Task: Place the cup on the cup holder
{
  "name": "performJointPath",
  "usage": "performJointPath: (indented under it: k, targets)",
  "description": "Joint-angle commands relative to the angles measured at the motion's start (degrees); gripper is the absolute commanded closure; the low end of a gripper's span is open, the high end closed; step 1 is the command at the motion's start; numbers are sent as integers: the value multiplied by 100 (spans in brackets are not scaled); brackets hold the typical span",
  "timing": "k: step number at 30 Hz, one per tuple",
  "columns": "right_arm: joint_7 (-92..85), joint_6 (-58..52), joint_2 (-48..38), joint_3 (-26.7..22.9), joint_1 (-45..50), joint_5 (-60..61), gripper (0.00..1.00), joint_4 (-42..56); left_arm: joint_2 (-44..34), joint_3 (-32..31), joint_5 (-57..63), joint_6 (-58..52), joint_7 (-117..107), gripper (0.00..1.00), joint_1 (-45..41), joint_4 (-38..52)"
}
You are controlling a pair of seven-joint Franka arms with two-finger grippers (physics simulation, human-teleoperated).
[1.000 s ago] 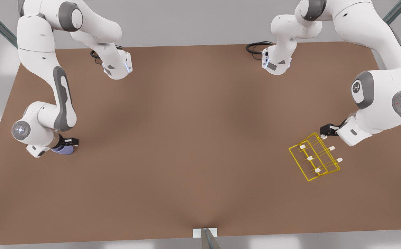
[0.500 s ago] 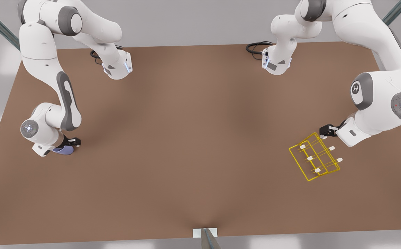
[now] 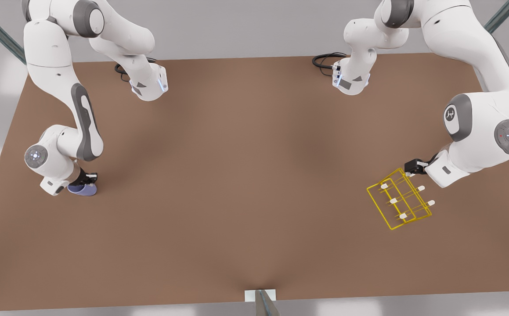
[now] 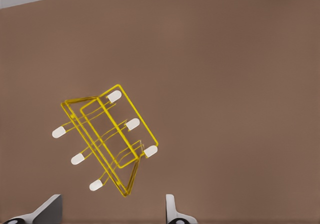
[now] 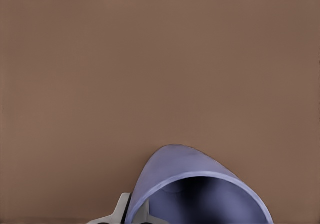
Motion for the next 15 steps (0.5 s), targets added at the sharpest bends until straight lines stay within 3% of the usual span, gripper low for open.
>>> performJointPath:
  k: [1, 3, 8, 15]
  targets:
    - [-188, -218, -109, 38, 35, 18, 79, 6, -7, -3, -3, 1, 11, 0, 0, 3]
    - [-179, -367, -249, 310, 44, 123, 79, 6, -7, -3, -3, 1, 2, 0, -9, 3]
    - [-179, -965, -188, 881, 44, 1836, 79, 173, -7, -3, 6, 9, 2, 0, -9, 12]
    - [-179, -1914, 233, 1875, 387, 5343, 79, 770, 2, -3, 33, 44, -7, 0, -9, 12]
